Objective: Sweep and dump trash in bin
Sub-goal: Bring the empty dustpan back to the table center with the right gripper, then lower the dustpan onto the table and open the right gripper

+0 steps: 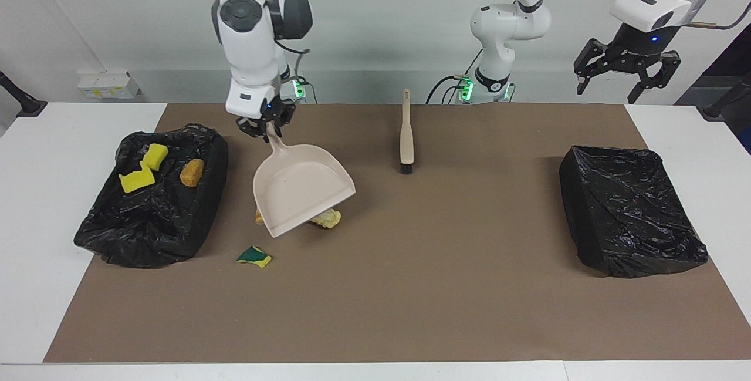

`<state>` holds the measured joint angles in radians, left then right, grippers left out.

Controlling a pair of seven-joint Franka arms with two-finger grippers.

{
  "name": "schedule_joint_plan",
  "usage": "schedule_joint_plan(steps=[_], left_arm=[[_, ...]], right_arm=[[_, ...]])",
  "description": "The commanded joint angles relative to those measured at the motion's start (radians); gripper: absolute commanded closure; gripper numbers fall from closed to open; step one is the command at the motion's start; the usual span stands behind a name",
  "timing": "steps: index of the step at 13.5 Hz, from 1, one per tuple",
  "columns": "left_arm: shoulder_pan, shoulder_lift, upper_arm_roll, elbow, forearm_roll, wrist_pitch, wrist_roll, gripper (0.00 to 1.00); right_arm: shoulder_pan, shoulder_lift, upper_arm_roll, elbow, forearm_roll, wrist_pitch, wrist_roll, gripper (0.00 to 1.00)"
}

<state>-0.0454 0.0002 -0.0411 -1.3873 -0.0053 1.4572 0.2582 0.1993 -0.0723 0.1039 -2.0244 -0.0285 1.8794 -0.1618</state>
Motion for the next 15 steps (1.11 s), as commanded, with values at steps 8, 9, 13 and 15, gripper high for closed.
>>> schedule_joint_plan(steps=[8,9,13,15], left_arm=[[0.007,-0.009,-0.005,0.001,-0.012,-0.020,0.004,0.00],[0.007,-0.012,-0.005,0.001,-0.012,-0.026,0.001,0.00],[0.012,-0.014,-0.005,-0.009,-0.012,-0.009,0.003,0.00],[0.012,-0.014,-0.005,-0.009,-0.013,0.003,0.004,0.00]], right_arm=[[0.285,0.468,-0.004,0.367,0.101,0.225,0.822,1.00],[0.320,0.533,-0.007,0.431,0.096,0.240,0.893,1.00],[0.361,0.654,-0.006,0.544,0.027,0.274,0.990,0.98],[0.364,0.646,-0.006,0.543,-0.016,0.279,0.973,0.00]])
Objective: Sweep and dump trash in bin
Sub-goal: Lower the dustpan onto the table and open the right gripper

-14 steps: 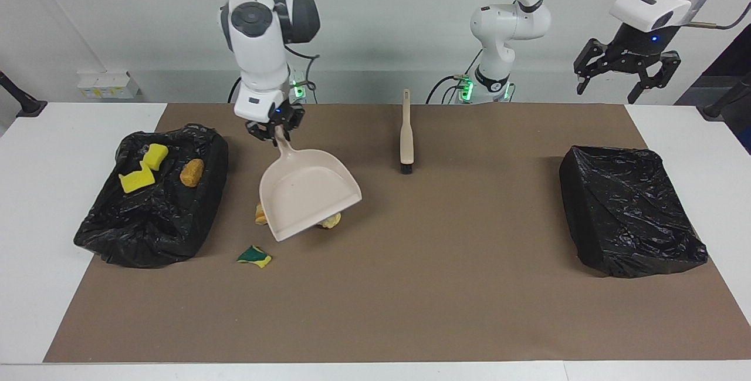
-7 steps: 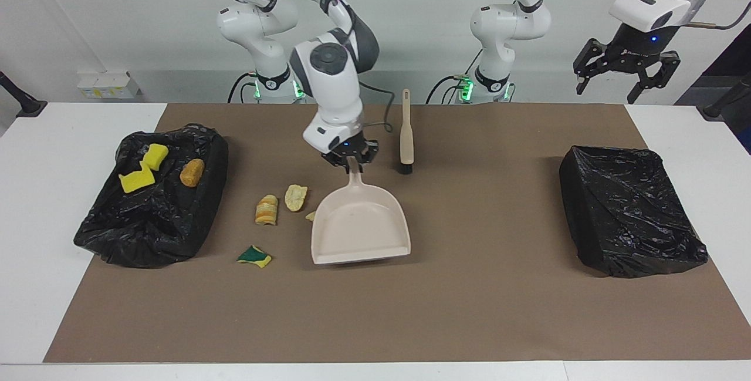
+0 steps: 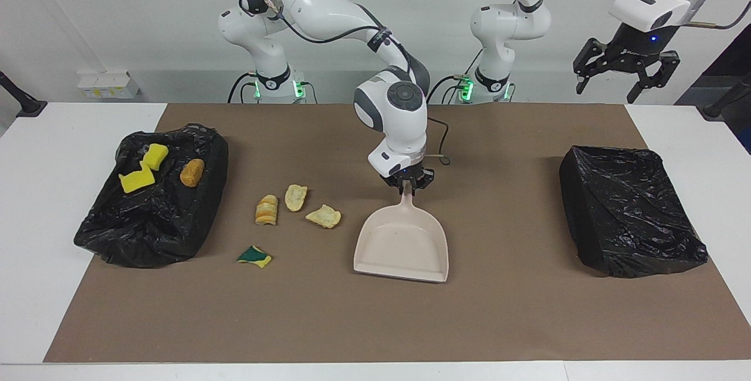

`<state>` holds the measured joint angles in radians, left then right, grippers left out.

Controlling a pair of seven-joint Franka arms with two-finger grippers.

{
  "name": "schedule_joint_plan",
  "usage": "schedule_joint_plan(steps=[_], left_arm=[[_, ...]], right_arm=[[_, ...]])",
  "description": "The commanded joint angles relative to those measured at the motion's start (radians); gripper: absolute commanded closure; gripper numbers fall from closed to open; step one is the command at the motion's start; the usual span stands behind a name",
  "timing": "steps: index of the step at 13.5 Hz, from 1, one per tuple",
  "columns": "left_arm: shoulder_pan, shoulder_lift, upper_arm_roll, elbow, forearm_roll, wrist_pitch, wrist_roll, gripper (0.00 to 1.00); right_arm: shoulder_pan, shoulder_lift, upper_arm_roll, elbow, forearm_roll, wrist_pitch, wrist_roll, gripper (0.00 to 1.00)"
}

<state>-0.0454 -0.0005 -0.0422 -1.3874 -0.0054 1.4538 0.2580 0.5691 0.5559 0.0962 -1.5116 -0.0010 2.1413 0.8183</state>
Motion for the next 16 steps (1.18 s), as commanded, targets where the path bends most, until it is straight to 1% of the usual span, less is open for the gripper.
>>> schedule_joint_plan(steps=[1,3,5,7,9,10,12,13,15,16], left_arm=[[0.013,-0.013,-0.004,-0.008,-0.013,0.007,0.004,0.00],[0.009,-0.013,-0.004,-0.008,-0.013,0.017,0.003,0.00],[0.002,-0.012,-0.005,-0.007,-0.013,0.020,0.003,0.00],[-0.005,-0.009,-0.010,-0.008,-0.015,0.036,0.003,0.00],[-0.008,0.005,-0.016,-0.008,-0.015,0.054,0.001,0.00],[-0.028,0.010,-0.019,-0.010,-0.015,0.077,0.000,0.00],[-0.066,0.034,-0.019,-0.041,-0.010,0.149,-0.005,0.00],[-0.103,0.056,-0.018,-0.059,-0.010,0.175,-0.016,0.00],[-0.169,0.095,-0.018,-0.108,-0.008,0.258,-0.061,0.00],[-0.197,0.102,-0.018,-0.152,-0.004,0.319,-0.110,0.00]], right_arm=[[-0.017,0.007,0.003,0.025,-0.060,0.017,-0.027,0.00],[-0.023,-0.030,0.003,0.019,-0.043,-0.007,-0.071,0.00],[-0.015,-0.060,0.017,0.008,-0.040,-0.069,-0.074,0.00],[-0.017,-0.108,0.036,-0.036,-0.018,-0.107,-0.091,0.00],[0.000,-0.204,0.039,-0.144,-0.013,-0.109,-0.096,0.00],[0.003,-0.264,0.046,-0.216,-0.005,-0.107,-0.094,0.00],[0.014,-0.382,0.056,-0.344,0.068,-0.100,-0.094,0.00],[0.050,-0.430,0.056,-0.404,0.073,-0.097,-0.088,0.00],[0.104,-0.497,0.056,-0.513,0.076,-0.042,-0.009,0.00],[0.130,-0.522,0.056,-0.544,0.076,-0.038,0.020,0.00]])
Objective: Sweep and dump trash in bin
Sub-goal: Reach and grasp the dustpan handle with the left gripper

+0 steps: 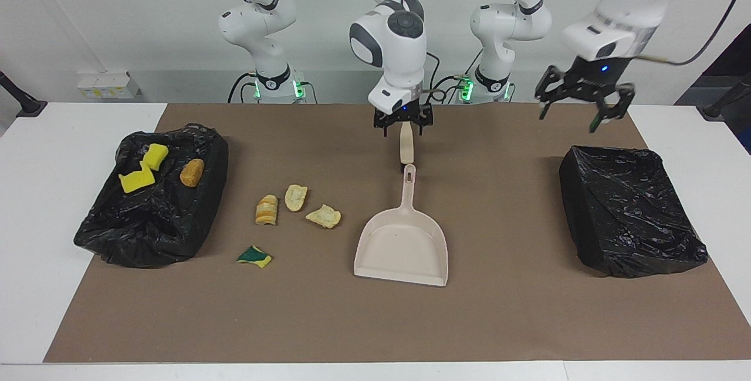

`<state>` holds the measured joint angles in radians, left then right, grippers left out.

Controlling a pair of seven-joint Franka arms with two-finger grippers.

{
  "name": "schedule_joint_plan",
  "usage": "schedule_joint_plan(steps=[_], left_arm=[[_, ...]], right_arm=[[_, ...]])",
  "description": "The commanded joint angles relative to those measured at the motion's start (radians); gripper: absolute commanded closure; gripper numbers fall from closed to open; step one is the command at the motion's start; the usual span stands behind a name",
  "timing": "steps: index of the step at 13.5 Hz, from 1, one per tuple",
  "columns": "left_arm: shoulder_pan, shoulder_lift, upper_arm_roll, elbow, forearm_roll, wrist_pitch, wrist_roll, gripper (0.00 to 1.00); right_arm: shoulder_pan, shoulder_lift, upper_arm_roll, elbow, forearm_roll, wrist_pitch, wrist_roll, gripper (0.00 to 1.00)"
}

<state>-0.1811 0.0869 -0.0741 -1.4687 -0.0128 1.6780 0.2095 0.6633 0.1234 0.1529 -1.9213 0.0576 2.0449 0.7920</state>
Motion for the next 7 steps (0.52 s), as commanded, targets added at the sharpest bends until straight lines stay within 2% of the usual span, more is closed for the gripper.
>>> schedule_joint_plan(steps=[1,4,7], left_arm=[[-0.087,0.016,0.013,-0.123,0.007,0.176,-0.112,0.00],[-0.172,0.083,0.013,-0.189,0.007,0.310,-0.251,0.00],[-0.276,0.178,0.013,-0.199,0.069,0.402,-0.382,0.00]], right_arm=[[0.056,-0.106,-0.001,-0.154,0.025,0.055,0.067,0.00],[0.137,-0.116,-0.001,-0.206,0.057,0.061,0.134,0.00],[0.174,-0.108,-0.001,-0.286,0.057,0.158,0.164,0.00]])
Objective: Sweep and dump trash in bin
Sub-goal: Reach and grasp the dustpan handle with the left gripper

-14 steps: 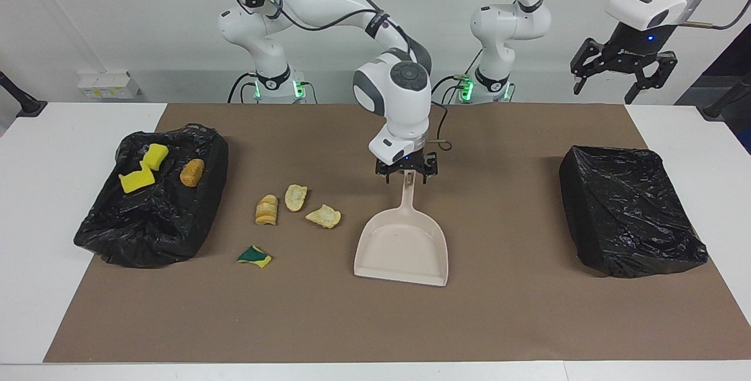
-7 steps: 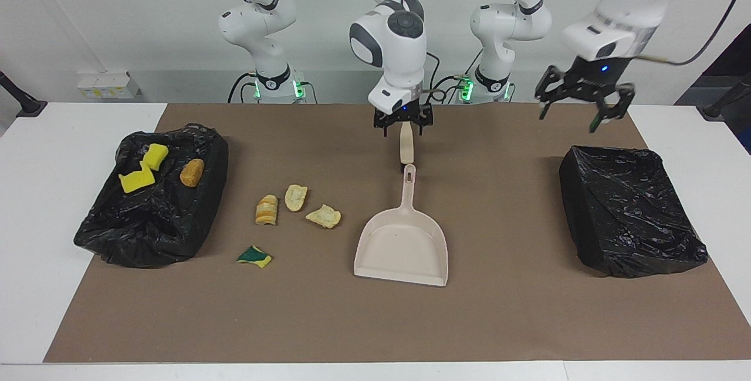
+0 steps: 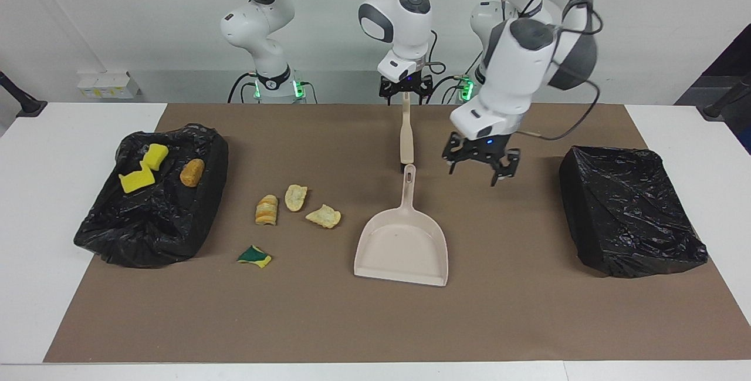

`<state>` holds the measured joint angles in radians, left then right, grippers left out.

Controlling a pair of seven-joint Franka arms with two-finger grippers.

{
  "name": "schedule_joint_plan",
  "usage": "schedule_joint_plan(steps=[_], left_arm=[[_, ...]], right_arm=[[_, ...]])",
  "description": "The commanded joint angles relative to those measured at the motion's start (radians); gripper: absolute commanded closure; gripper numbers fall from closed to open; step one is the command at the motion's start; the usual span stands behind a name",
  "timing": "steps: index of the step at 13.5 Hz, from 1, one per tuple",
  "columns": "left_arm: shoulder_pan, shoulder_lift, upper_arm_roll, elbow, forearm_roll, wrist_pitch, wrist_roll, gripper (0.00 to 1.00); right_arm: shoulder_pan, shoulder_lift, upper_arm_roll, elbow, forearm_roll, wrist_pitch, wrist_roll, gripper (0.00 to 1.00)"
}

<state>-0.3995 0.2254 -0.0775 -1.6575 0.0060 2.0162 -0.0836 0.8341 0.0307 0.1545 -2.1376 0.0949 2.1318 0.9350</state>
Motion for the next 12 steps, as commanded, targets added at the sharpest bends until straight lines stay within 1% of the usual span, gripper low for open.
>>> schedule_joint_plan(steps=[1,2,4,5,6,7,8,9,10,11,12], left_arm=[[-0.080,0.044,0.018,-0.019,0.057,0.082,-0.119,0.00],[-0.093,0.057,0.018,-0.024,0.057,0.094,-0.128,0.00],[-0.117,0.100,0.018,-0.033,0.084,0.149,-0.191,0.00],[-0.120,0.112,0.016,-0.056,0.101,0.182,-0.217,0.00],[-0.134,0.111,0.016,-0.097,0.101,0.215,-0.222,0.00],[-0.136,0.101,0.016,-0.131,0.101,0.246,-0.222,0.00],[-0.142,0.101,0.016,-0.151,0.101,0.253,-0.228,0.00],[-0.166,0.106,0.018,-0.169,0.101,0.271,-0.255,0.00],[-0.170,0.107,0.016,-0.180,0.101,0.300,-0.284,0.00],[-0.171,0.103,0.016,-0.200,0.101,0.315,-0.286,0.00],[-0.171,0.100,0.016,-0.206,0.101,0.315,-0.285,0.00]], right_arm=[[0.005,-0.005,-0.003,-0.080,0.020,0.082,0.024,0.03],[0.019,0.011,-0.003,-0.079,0.020,0.086,0.022,0.04],[0.023,0.038,-0.003,-0.079,0.022,0.121,0.025,0.15],[0.022,0.052,-0.003,-0.079,0.023,0.147,0.024,0.16],[0.014,0.058,-0.003,-0.079,0.023,0.169,0.013,0.21],[0.014,0.060,-0.003,-0.079,0.023,0.174,0.008,0.23],[0.010,0.061,-0.003,-0.081,0.023,0.174,0.002,0.29],[0.010,0.061,-0.003,-0.081,0.023,0.171,-0.004,0.37],[0.010,0.061,-0.003,-0.081,0.025,0.168,-0.004,0.44],[0.010,0.060,-0.003,-0.081,0.029,0.162,-0.004,0.59],[0.010,0.061,-0.003,-0.075,0.061,0.160,-0.002,0.89]])
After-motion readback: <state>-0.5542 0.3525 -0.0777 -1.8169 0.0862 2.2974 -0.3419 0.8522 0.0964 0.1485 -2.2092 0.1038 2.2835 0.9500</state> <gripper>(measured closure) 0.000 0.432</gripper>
